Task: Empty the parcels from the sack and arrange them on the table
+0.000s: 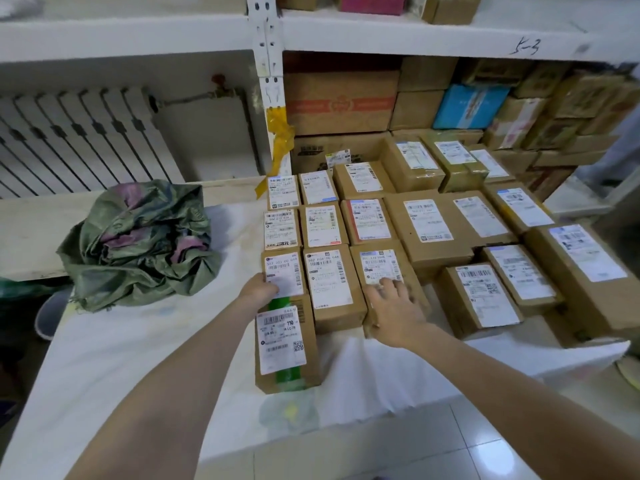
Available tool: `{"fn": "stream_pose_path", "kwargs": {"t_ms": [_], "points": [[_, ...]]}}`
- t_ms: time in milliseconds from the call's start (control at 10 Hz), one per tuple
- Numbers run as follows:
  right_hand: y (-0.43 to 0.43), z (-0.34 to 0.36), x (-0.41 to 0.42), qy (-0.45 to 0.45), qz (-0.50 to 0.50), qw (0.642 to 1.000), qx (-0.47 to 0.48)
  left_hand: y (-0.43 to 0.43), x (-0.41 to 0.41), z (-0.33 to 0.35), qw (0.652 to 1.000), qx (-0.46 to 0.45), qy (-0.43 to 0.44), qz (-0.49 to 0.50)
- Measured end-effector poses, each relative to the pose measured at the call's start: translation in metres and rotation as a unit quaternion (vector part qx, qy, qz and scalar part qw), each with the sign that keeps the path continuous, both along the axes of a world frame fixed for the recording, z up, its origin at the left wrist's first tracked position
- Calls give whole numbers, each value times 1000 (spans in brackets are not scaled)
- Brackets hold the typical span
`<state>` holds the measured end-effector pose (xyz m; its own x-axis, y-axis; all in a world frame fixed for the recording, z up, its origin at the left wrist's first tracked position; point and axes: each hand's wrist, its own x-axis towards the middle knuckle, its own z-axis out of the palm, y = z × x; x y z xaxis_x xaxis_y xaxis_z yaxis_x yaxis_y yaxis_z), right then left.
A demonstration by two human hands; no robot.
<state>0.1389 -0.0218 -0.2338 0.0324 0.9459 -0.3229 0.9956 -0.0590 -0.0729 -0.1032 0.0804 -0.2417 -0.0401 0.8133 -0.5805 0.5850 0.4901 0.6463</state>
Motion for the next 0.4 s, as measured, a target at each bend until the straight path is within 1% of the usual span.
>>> {"fn": "stream_pose_path", "kwargs": {"t_ms": [100,200,300,400], "points": [[1,-2,-4,-15,10,1000,-13,-2,9,3,990,28,136,-25],[-2,-4,5,-8,4,998,-57,-27,36,11,969,132,195,-73],[0,5,12,58,-17,995,-75,-50,59,29,972,140,146,-124],[5,16,16,183,-62,981,-16,-59,73,48,973,141,125,-134]]}}
